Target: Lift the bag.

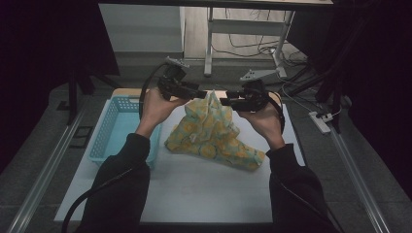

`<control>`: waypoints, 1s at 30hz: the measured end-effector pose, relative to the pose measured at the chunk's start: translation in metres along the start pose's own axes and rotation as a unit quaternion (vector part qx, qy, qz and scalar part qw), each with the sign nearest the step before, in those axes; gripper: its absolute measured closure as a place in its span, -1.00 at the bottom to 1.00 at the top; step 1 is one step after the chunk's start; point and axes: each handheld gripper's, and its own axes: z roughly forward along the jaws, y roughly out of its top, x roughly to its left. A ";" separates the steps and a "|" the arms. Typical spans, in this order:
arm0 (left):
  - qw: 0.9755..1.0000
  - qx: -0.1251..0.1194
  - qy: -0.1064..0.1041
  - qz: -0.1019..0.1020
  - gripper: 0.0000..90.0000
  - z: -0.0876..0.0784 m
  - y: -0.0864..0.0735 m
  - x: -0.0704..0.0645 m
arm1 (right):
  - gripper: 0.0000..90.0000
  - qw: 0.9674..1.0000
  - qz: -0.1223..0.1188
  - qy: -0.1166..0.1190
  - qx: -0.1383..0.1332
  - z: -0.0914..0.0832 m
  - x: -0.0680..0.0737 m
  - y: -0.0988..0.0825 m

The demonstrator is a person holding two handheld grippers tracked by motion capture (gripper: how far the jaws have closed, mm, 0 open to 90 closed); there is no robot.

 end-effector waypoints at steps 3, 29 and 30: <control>1.000 -0.001 0.001 0.007 -0.24 -0.001 -0.009 -0.002 | 0.11 1.000 0.002 0.001 -0.002 -0.001 0.003 -0.004; 1.000 0.009 -0.007 -0.013 -0.92 -0.012 -0.111 -0.021 | -0.63 0.999 0.036 0.019 0.001 0.001 0.029 -0.061; 1.000 0.005 -0.007 -0.015 -0.94 -0.013 -0.115 -0.022 | -0.65 0.999 0.037 0.022 0.001 0.001 0.030 -0.064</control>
